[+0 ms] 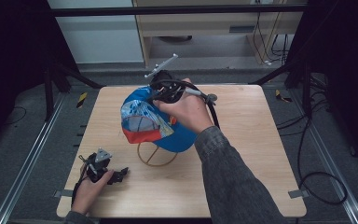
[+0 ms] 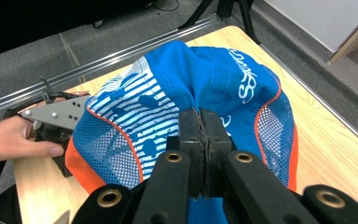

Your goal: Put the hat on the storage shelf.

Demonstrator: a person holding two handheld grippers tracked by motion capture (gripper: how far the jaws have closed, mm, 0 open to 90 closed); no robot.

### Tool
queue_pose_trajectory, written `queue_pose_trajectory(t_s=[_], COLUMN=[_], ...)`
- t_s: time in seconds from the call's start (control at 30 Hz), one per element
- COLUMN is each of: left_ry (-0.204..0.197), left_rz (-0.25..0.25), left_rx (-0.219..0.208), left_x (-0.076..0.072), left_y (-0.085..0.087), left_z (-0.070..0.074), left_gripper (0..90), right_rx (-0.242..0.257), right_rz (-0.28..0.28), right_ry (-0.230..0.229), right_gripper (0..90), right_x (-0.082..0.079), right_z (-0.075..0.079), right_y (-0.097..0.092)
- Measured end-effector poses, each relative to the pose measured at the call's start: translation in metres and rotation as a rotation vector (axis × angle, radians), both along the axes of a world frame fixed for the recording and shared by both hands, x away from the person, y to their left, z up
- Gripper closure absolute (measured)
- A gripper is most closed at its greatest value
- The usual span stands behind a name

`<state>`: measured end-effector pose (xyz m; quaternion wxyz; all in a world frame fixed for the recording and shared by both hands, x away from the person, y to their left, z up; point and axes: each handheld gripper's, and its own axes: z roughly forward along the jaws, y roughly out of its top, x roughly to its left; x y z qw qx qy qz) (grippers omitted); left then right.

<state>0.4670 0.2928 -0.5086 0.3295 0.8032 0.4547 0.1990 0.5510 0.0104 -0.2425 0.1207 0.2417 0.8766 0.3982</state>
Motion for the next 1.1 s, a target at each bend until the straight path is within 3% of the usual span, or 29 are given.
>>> queue_pose_trajectory(t_s=[0.77,1.1], left_ry=[-0.002,-0.002], left_rz=[0.002,0.003], left_rx=[-0.002,-0.001], left_x=[0.0,0.0], left_y=[-0.0002,-0.0001], left_z=[-0.0001,-0.0001], left_gripper=[0.0,0.0], right_rx=[0.019,0.023], right_rz=[0.004,-0.009], right_ry=[-0.007,-0.017], right_gripper=[85.9,71.6], right_x=[-0.0021,-0.0063], right_z=[0.0019,0.0044], right_y=[0.0002,-0.0032])
